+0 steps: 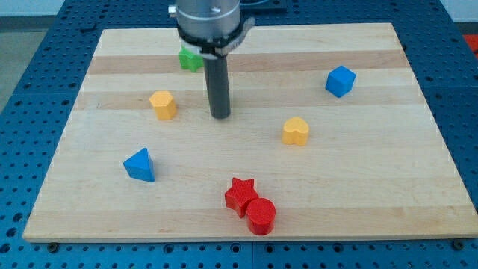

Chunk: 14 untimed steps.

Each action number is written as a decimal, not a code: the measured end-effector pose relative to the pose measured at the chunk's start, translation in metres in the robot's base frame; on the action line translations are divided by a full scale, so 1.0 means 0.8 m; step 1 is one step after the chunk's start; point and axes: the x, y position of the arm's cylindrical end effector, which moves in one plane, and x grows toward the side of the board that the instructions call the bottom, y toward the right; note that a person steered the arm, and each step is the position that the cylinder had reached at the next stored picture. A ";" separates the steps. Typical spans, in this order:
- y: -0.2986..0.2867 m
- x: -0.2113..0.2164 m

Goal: Push the green circle to the top left

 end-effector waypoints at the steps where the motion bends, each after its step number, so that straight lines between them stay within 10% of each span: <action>1: 0.005 -0.033; 3: 0.045 -0.069; 8: -0.220 -0.060; 14: -0.186 -0.188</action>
